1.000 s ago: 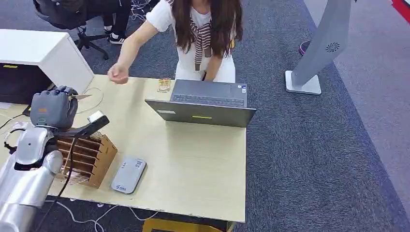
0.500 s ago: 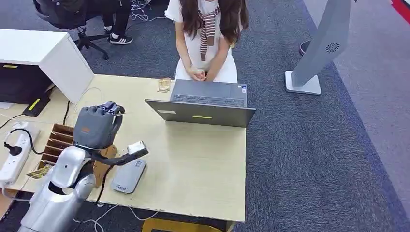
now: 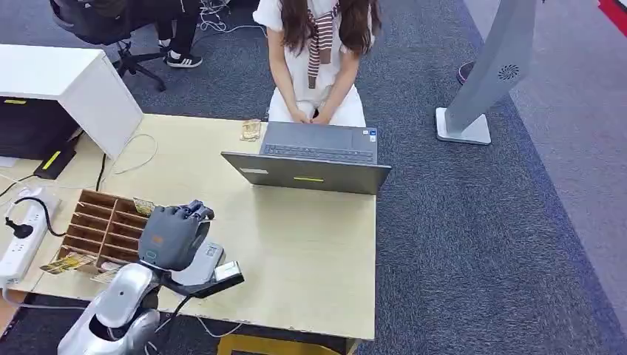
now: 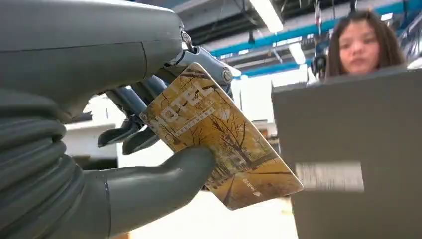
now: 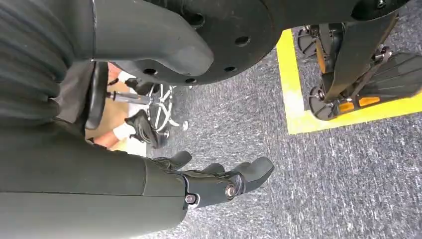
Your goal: Pass the card to the sensor for recognition and then transmit it.
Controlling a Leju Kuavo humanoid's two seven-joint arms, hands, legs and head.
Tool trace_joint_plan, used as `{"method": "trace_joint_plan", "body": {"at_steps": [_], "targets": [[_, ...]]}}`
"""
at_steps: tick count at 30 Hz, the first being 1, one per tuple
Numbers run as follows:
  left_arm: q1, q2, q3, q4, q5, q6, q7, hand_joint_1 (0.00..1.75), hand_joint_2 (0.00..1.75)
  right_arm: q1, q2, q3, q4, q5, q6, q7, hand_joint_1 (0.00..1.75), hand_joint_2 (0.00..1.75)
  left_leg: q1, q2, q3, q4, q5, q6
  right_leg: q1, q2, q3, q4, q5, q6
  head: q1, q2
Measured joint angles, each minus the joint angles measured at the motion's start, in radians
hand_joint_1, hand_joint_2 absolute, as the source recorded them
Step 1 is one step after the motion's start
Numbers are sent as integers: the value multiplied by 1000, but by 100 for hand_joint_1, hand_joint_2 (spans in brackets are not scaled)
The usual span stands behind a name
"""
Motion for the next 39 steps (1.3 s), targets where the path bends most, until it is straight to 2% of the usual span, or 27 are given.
{"method": "trace_joint_plan", "body": {"at_steps": [4,9,12,17,21,31,39], "targets": [[75,8,0,-23,-3,-3,15,175,175,3,0,-7,0,-6,-5,-1,0,175,0,0,0,0,0,0,0,0,0,0,0,0,0,0],[117,12,0,-36,-7,-16,23,175,175,4,2,-14,0,-13,-5,-1,0,175,0,-1,0,0,0,0,0,-2,0,0,0,0,0,0],[150,13,8,-41,-14,-32,41,175,175,4,3,-15,0,-14,-10,-1,0,175,0,-1,0,0,0,0,0,-1,1,0,0,0,0,0],[201,13,34,-41,-38,-23,79,175,175,5,3,-15,0,-11,-19,3,0,175,0,-2,0,0,0,0,0,-2,0,0,0,0,0,0],[205,12,64,-41,-117,-14,122,175,175,5,5,-15,0,0,-21,3,0,175,0,-2,-1,0,0,0,0,-2,0,0,0,0,0,0],[202,9,85,-38,-162,-24,140,175,175,4,5,-15,0,5,-21,6,0,175,0,-2,-1,0,0,0,0,-2,0,0,0,0,0,0],[183,2,88,-4,-186,-85,161,175,175,4,6,-15,0,8,-20,10,0,175,0,-2,0,0,0,0,0,-2,0,0,0,0,0,0]]}}
